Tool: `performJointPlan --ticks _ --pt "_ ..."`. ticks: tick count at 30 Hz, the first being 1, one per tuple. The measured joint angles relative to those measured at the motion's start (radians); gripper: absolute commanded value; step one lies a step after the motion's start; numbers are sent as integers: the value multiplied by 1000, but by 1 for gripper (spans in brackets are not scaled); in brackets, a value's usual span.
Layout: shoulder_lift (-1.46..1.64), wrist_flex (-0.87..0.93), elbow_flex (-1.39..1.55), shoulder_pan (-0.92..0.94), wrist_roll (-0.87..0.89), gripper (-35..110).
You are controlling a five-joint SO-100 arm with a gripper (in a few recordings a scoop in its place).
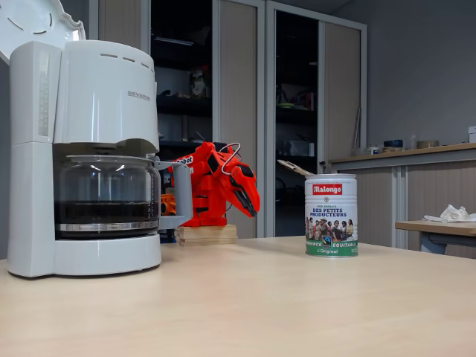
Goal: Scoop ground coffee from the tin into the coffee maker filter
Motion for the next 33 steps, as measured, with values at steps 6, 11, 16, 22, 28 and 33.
performJointPlan --ticks 6,11,16,22,28,33 --pt "-12 -202 0 61 163 0" --pt "-12 -330 0 91 261 0" --pt "-14 -393 0 58 232 0" --pt "-14 -448 0 58 81 15" --pt "-14 -310 -83 -14 14 22" --pt "-2 -167 -186 -94 35 22"
